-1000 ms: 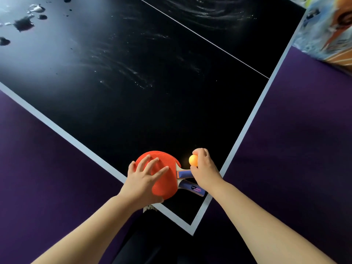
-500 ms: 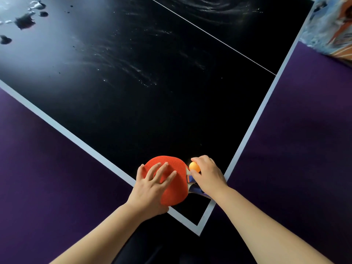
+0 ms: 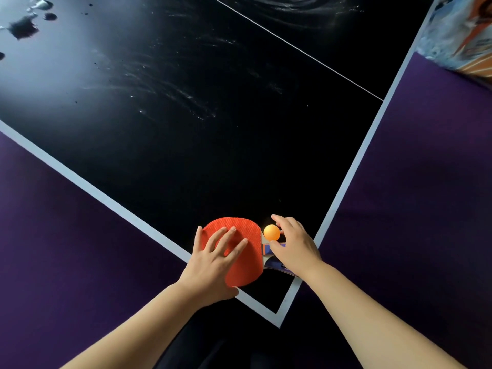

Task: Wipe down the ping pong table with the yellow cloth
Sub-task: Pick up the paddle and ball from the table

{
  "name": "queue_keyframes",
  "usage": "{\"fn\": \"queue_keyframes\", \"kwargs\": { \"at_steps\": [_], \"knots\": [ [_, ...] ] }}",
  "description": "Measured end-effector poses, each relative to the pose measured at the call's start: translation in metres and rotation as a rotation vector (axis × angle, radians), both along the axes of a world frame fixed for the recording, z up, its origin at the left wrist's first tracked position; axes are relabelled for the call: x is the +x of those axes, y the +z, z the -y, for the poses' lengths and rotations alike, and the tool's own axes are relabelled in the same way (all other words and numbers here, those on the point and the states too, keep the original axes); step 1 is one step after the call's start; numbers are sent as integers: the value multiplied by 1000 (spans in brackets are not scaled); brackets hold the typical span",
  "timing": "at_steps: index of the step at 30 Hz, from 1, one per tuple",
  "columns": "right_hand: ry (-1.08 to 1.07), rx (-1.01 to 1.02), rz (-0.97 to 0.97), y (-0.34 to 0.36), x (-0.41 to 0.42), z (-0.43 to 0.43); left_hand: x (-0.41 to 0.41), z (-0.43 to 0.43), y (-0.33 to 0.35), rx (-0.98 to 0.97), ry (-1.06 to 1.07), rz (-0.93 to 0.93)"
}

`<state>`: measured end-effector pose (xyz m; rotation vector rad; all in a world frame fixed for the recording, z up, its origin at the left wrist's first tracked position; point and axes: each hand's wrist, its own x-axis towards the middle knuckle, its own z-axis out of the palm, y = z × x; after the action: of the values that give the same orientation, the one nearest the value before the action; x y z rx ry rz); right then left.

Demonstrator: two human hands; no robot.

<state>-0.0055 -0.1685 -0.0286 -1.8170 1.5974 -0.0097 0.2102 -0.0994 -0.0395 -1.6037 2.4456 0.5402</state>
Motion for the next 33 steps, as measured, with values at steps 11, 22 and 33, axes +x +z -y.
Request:
{"fn": "queue_keyframes", "kwargs": {
  "at_steps": [11, 22, 33],
  "knots": [
    [-66, 42, 24, 6, -8, 3, -11, 16, 4, -91, -23, -47],
    [-96, -5, -37, 17, -26, 12, -30, 35, 5, -278, -8, -101],
    [-98, -81, -128, 38, -92, 18, -120, 76, 32, -291, 47, -201]
  ]
}}
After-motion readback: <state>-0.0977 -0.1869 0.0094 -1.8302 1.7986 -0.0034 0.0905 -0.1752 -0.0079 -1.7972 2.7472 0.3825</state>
